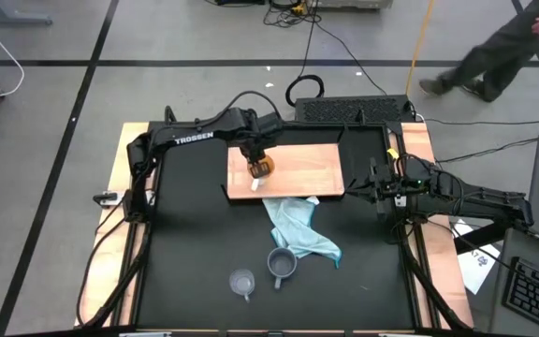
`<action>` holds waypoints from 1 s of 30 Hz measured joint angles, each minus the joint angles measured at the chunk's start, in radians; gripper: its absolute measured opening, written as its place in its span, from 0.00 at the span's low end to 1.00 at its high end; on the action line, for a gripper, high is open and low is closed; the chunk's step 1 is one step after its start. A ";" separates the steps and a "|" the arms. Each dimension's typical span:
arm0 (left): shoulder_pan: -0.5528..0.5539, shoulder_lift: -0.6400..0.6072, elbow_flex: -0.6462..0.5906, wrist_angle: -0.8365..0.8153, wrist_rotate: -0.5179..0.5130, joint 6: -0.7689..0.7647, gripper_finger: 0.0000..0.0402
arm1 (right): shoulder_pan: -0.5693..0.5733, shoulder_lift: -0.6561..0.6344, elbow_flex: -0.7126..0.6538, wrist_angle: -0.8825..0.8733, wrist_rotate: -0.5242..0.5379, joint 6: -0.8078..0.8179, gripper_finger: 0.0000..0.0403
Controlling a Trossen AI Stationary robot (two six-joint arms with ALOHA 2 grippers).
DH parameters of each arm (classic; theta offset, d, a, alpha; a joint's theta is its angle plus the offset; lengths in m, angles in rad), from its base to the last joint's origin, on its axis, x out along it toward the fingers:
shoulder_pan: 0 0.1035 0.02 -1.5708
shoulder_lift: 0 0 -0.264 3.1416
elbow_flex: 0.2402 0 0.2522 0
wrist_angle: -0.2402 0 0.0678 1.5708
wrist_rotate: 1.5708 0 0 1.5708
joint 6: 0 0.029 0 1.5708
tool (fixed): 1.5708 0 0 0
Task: Stack small to large cups/mugs on shelf
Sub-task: Put the yellow mug on the shelf
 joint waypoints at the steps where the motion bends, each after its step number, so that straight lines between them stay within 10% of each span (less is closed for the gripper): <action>1: 0.001 0.000 0.000 0.002 0.002 0.000 0.03 | 0.000 0.000 0.000 0.000 0.000 0.000 0.00; 30: 0.026 -0.110 -0.133 0.047 0.026 0.021 0.03 | 0.000 0.000 0.000 0.000 0.000 0.000 0.00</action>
